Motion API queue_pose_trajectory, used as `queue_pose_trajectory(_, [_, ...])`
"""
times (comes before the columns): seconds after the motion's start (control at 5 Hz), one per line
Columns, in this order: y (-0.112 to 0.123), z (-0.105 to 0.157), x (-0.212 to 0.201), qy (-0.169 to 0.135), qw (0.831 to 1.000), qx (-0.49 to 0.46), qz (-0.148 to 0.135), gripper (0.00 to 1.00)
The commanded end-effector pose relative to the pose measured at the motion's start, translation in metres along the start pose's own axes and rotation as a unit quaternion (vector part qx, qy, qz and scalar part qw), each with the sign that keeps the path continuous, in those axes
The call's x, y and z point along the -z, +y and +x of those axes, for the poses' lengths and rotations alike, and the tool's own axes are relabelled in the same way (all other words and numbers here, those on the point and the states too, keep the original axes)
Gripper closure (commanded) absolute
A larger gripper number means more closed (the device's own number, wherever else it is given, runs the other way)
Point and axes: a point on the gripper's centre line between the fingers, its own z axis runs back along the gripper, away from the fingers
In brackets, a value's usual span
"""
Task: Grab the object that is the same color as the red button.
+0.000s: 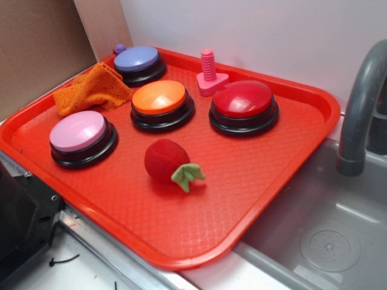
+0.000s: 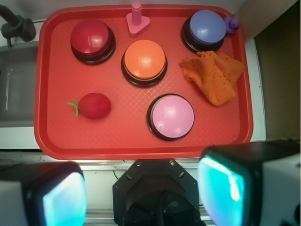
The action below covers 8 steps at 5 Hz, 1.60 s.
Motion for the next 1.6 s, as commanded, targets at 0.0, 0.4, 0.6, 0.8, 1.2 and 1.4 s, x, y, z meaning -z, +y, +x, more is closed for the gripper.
queue_pose_trajectory(0.0, [0.000,0.000,0.000,0.000,1.000,0.000,0.000,0.00])
queue_pose_trajectory(0.4, [-0.018,0.020,0.030,-0.014,0.990,0.129,-0.051,0.00])
queue_pose_trajectory(0.6, [-0.030,0.029,0.063,0.005,0.996,0.052,-0.074,0.00])
queue_pose_trajectory(0.8, [-0.048,0.037,0.093,0.011,0.997,0.005,-0.071,0.00])
queue_pose_trajectory(1.2, [-0.080,0.045,0.163,0.033,0.997,-0.042,-0.054,0.00])
queue_pose_trajectory(1.4, [-0.084,0.049,0.194,0.051,0.997,-0.058,-0.027,0.00])
